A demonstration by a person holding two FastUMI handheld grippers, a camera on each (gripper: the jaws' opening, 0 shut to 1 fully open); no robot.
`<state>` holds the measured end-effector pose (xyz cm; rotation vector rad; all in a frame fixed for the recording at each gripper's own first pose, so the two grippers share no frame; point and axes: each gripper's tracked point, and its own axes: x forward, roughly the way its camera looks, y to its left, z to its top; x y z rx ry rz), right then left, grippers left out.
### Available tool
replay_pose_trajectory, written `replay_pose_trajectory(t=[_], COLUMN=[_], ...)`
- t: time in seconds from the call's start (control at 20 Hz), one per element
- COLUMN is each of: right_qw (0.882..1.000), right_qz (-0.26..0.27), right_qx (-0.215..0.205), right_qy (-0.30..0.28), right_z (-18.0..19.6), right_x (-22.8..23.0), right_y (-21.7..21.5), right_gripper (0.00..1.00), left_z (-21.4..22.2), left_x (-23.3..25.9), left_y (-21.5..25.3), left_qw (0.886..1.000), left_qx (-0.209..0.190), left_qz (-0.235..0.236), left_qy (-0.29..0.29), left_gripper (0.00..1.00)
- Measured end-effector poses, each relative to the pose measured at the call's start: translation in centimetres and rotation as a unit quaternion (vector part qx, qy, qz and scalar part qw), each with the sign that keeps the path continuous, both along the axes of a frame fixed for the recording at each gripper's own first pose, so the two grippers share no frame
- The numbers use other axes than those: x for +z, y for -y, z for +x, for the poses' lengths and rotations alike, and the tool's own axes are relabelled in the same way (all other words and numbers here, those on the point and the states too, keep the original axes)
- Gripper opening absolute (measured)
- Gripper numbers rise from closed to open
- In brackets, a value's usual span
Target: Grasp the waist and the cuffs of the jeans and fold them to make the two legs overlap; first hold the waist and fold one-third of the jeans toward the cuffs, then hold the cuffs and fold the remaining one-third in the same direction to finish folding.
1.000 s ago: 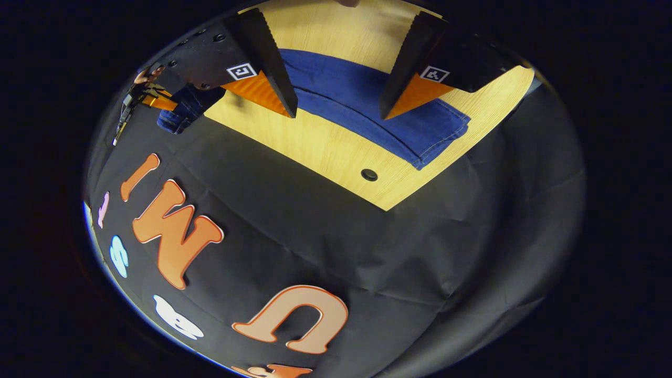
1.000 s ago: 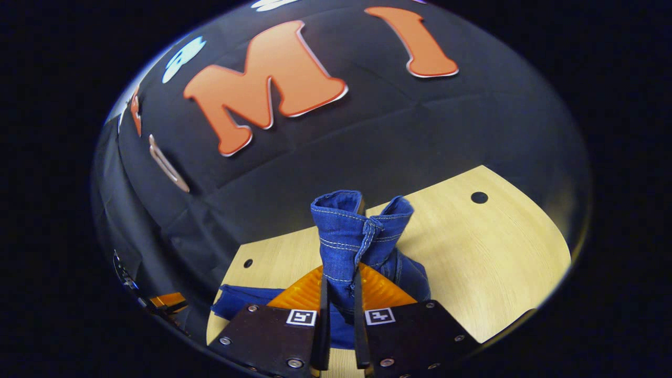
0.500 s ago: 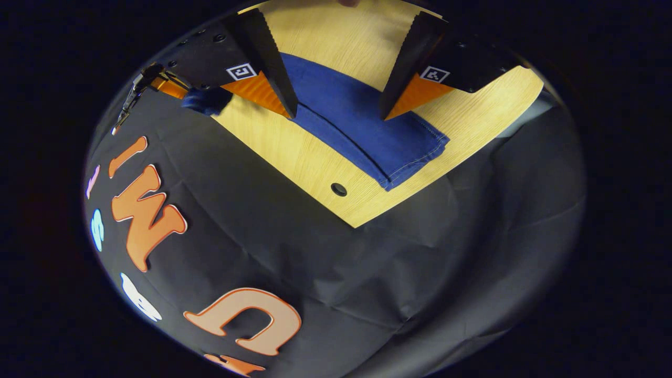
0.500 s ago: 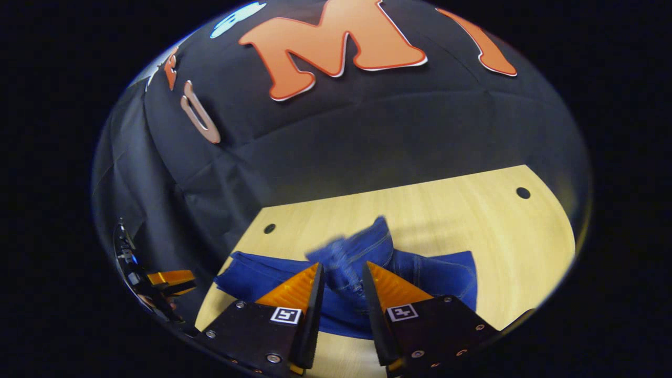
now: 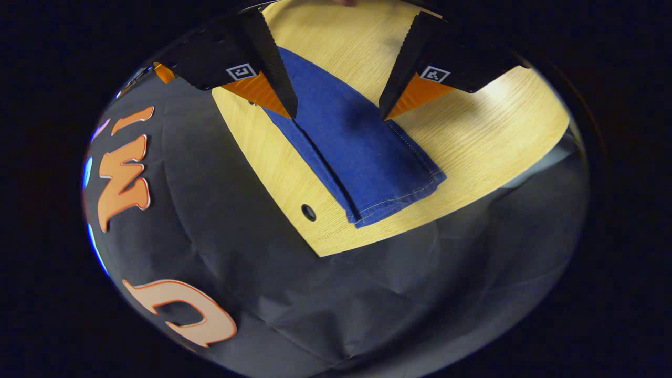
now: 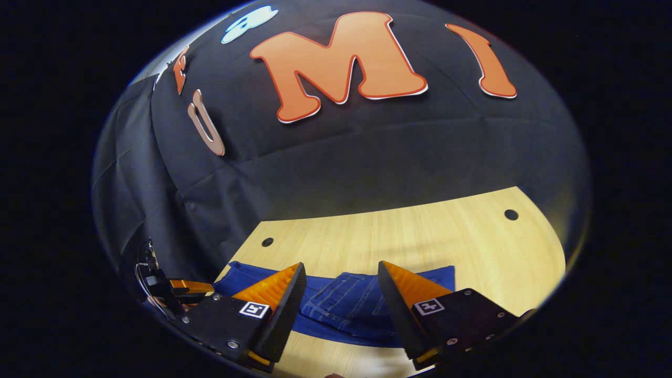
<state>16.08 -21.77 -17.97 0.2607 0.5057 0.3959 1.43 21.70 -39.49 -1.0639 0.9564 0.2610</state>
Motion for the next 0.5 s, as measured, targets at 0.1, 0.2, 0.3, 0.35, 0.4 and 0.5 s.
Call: replay_pose_trajectory(t=[0.1, 0.2, 0.3, 0.35, 0.4, 0.5], right_qw=[1.000, 0.999, 0.999, 0.998, 0.998, 0.997], right_qz=[-0.008, -0.016, -0.017, -0.017, -0.019, -0.023], right_qx=[-0.016, -0.032, -0.045, -0.051, -0.058, -0.070], right_qy=[0.008, 0.016, 0.017, 0.018, 0.020, 0.023], right_z=[0.1, 0.2, 0.1, 0.0, -0.2, -0.4], right_x=[0.7, 1.2, 1.6, 1.8, 2.1, 2.4], right_y=[1.5, 2.8, 3.8, 4.2, 4.6, 5.1], right_gripper=[0.89, 0.92, 0.93, 0.93, 0.93, 0.94], left_z=[-0.3, -0.3, -0.4, -0.7, -0.7, 0.1], left_x=[-1.5, -2.8, -4.5, -4.9, -5.6, -5.4], left_y=[-0.8, -1.7, -3.3, -3.8, -4.2, -4.8], left_qw=[1.000, 0.998, 0.996, 0.994, 0.994, 0.992], left_qx=[0.020, 0.043, 0.066, 0.078, 0.082, 0.095], left_qz=[-0.017, -0.031, -0.046, -0.052, -0.054, -0.067], left_qy=[-0.017, -0.028, -0.040, -0.047, -0.051, -0.040], left_gripper=[0.97, 0.96, 0.96, 0.96, 0.96, 0.94])
